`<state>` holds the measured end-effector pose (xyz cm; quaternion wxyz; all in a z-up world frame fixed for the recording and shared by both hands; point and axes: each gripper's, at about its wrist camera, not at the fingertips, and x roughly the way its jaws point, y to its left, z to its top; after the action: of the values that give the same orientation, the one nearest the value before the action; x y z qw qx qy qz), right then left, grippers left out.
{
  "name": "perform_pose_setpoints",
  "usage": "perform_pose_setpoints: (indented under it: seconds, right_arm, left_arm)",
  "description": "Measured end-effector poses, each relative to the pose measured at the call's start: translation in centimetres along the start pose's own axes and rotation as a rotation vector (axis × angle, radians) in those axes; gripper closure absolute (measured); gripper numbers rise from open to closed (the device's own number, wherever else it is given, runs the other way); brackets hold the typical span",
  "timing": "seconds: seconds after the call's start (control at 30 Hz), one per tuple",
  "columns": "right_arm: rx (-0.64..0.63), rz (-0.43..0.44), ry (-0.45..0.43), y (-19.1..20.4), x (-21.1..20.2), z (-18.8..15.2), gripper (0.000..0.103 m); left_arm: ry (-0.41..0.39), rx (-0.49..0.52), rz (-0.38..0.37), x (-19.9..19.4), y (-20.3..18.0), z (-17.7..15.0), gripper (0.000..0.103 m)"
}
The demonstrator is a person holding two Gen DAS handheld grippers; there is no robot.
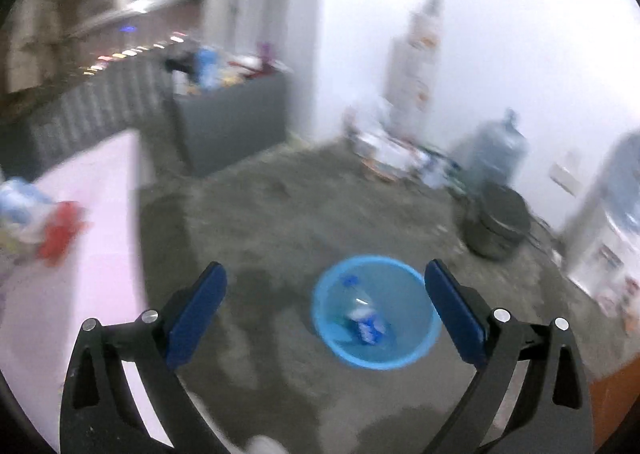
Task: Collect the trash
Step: 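Bring both tools back from the wastebasket to the table, then grasp the red snack wrapper with the right tool while the left tool grips the clear cup rim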
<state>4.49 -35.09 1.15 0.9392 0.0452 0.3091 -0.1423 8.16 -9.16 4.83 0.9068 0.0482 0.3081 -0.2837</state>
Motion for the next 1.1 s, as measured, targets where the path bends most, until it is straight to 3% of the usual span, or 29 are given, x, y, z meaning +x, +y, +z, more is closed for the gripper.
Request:
perform_pose_setpoints:
  seconds: [0.13, 0.2, 0.27, 0.47, 0.67, 0.87, 0.97, 1.1]
  right_arm:
    - [0.027, 0.215, 0.012, 3.1, -0.9, 1.4, 0.008]
    - [0.018, 0.338, 0.063, 5.2, -0.2, 2.1, 0.008]
    - [0.011, 0.402, 0.108, 6.8, 0.4, 2.6, 0.008]
    - [0.019, 0.576, 0.254, 12.4, 3.2, 3.4, 0.025]
    - [0.042, 0.629, 0.382, 16.0, 7.3, 4.2, 0.037]
    - [0.067, 0.604, 0.457, 17.1, 10.0, 3.7, 0.051]
    - [0.064, 0.600, 0.480, 17.0, 10.3, 3.2, 0.057]
    - [0.067, 0.609, 0.509, 17.0, 10.6, 2.4, 0.073]
  left_arm:
    - [-0.042, -0.062, 0.123, -1.8, 4.0, -2.1, 0.030]
    - [-0.055, -0.092, 0.161, -1.9, 5.5, -2.7, 0.030]
    - [-0.059, -0.109, 0.182, -1.5, 6.5, -2.8, 0.030]
    - [-0.024, -0.128, 0.207, 1.7, 8.8, -2.5, 0.032]
    - [-0.013, -0.195, 0.200, 3.1, 10.1, -2.1, 0.032]
    - [-0.001, -0.208, 0.206, 4.6, 9.5, -1.1, 0.032]
    - [0.015, -0.187, 0.258, 5.9, 9.0, -1.0, 0.038]
    - [0.056, -0.180, 0.312, 7.2, 9.1, -1.4, 0.050]
